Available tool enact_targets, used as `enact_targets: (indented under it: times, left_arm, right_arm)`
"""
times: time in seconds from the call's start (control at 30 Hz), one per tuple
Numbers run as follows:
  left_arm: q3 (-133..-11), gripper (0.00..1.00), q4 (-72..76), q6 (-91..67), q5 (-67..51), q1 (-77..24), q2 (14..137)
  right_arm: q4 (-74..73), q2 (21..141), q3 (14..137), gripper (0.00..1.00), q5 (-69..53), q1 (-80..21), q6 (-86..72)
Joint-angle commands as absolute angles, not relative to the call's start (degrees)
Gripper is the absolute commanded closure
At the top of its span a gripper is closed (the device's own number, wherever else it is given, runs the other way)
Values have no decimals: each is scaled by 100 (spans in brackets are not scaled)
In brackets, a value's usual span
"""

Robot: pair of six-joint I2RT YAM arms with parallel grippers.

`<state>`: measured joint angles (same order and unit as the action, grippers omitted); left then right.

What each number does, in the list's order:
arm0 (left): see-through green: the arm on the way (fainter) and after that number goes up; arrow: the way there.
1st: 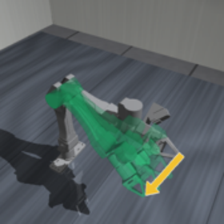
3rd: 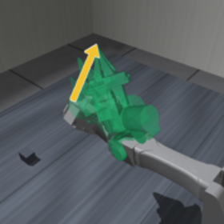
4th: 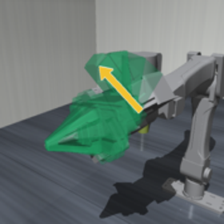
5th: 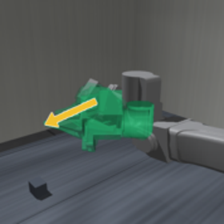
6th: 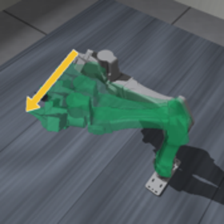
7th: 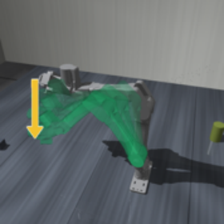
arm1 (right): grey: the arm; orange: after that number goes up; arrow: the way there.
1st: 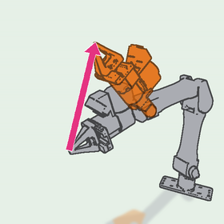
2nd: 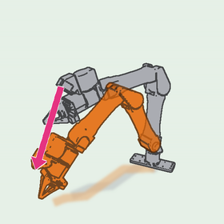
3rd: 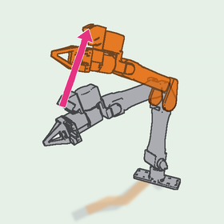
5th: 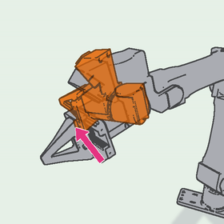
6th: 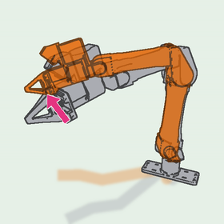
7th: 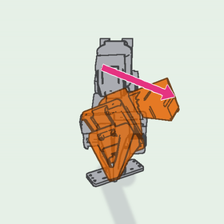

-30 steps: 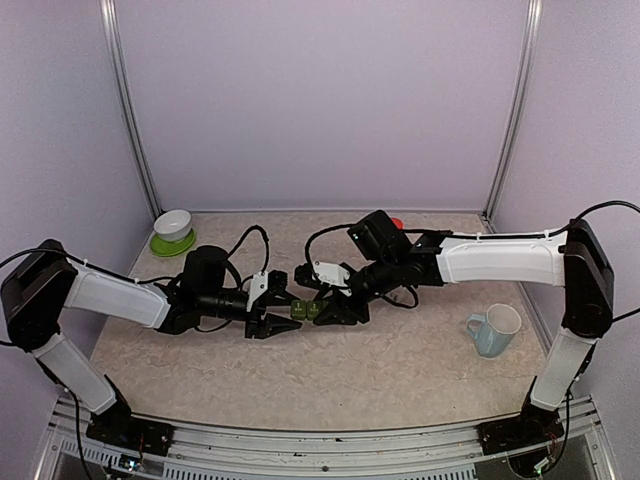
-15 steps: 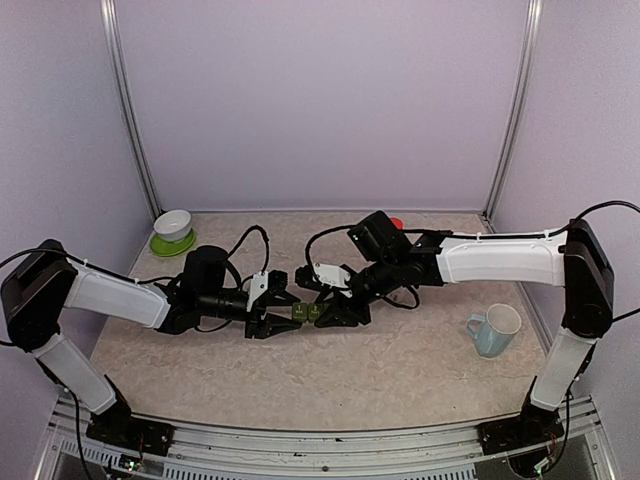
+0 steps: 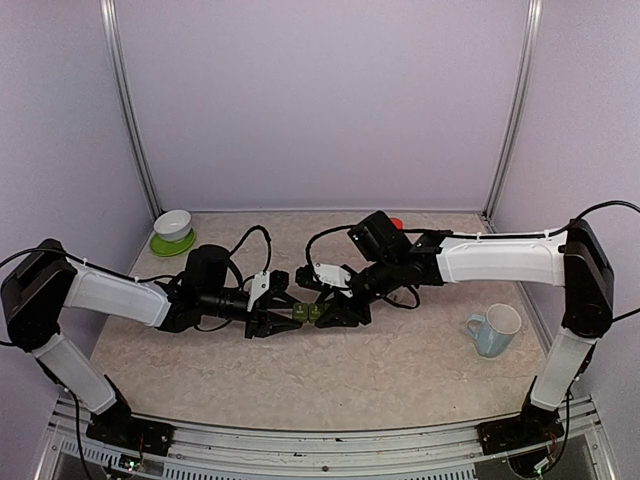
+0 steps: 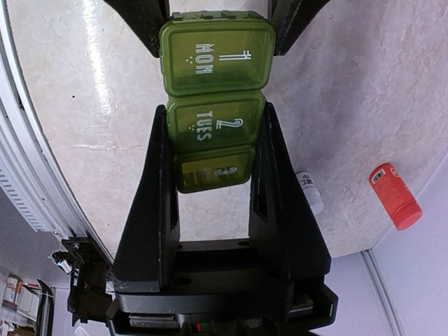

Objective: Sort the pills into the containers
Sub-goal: Open the lid of the pill container.

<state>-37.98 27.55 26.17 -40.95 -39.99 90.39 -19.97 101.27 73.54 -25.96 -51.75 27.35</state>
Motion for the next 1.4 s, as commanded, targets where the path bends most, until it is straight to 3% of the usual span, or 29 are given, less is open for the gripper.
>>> enact_targets:
  times: [0.0,0.23,0.3,0.4,0.53,0.7,0.9,1.23,1.3,1.37]
  left_arm:
    - [-3964,59,2783,2618,-4120,-4025,9079]
    - [-3981,74,2819,2534,-4156,-4030,9062]
    - [-3977,71,2836,2502,-4151,-4025,9045]
    - [-3919,51,2980,2409,-4040,-4025,9001]
    - [-3873,45,3130,2307,-4006,-4025,8967]
    - [-3766,44,3235,2392,-4097,-4030,8906]
    - [-3756,49,3190,2465,-4234,-4025,8885]
    - [-3817,69,3086,2473,-4265,-4026,8879]
    - [-3838,69,3076,2408,-4215,-4026,8885]
    - [-3841,63,3125,2323,-4151,-4026,8881]
  right_arm:
    - [-2118,10168,7496,67,-2777,-5214,2733]
    - [-2117,10187,7506,67,-2795,-5220,2742]
    - [-2120,10179,7498,67,-2788,-5215,2747]
    - [-2123,10169,7491,67,-2794,-5220,2751]
    - [-2125,10160,7494,67,-2811,-5220,2751]
    - [-2135,10169,7496,67,-2829,-5220,2751]
    - [-2168,10182,7513,67,-2926,-5217,2760]
    - [-2197,10219,7524,67,-2901,-5218,2769]
    - [-2197,10221,7516,67,-2892,-5218,2776]
    - [-2202,10230,7518,67,-2883,-5213,2777]
